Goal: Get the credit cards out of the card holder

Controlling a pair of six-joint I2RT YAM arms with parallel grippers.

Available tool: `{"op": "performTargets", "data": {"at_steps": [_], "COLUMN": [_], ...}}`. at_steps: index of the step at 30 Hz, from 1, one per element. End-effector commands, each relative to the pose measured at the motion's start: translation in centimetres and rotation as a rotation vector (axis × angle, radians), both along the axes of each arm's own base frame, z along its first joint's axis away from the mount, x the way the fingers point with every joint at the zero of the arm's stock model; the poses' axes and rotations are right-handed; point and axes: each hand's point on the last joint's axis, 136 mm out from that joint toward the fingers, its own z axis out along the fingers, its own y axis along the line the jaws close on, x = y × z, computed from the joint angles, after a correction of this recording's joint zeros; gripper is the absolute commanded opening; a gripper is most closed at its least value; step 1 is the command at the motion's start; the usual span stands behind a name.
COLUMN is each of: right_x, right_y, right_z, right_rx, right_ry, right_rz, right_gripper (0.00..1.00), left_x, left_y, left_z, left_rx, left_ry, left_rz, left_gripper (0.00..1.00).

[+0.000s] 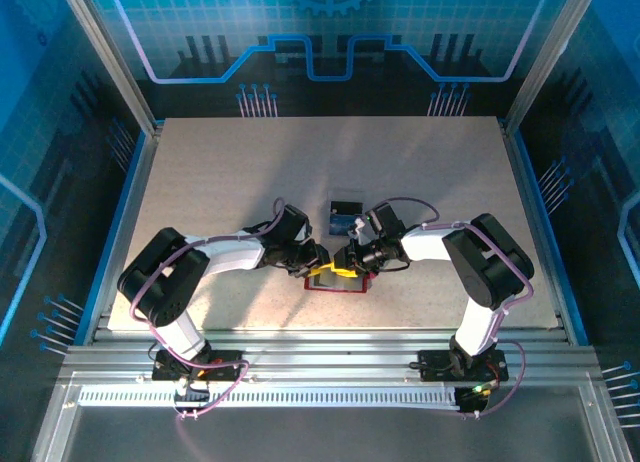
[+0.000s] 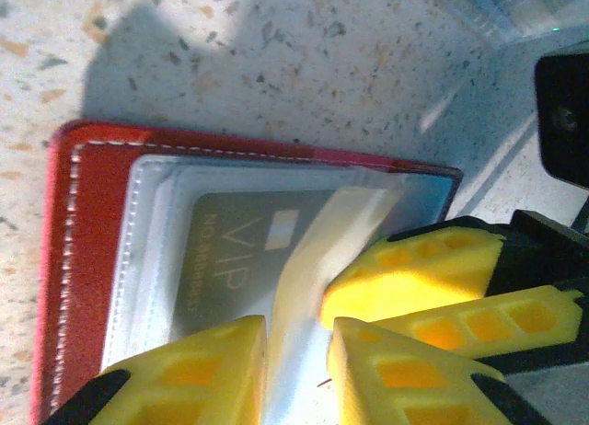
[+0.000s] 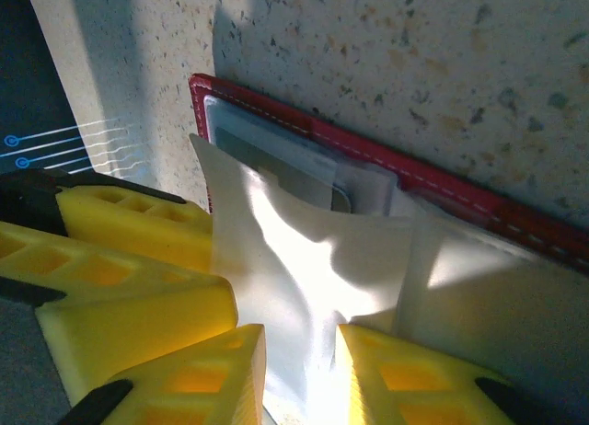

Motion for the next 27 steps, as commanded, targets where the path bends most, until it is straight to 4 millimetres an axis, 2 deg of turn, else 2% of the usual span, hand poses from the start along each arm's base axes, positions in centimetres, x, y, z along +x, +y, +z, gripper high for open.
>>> {"op": "performTargets", "data": {"at_steps": [1, 12, 27], "right_x": [-0.4, 0.3, 1.4], "right_y": [-0.9, -1.4, -4.0], "right_z": [-0.9, 3.1, 6.2], "right_rx": [-0.032, -0.038, -0.060], "right_ry": [0.039, -0.032, -0.095], "right_rz": [-0.036, -0.048, -0.089], "right_gripper": [0.28, 0.29, 0.29], "left_x": [-0.4, 0.0, 0.7], "left_y": [-0.5, -0.8, -1.8], "left_z": [0.2, 0.7, 4.0], "left_rx": [-0.015, -0.014, -0.037], "left_ry": [0.009, -0.004, -0.044], "left_rz": [-0.021, -0.038, -0.075], "left_gripper": [0.26, 0.27, 0.34]}}
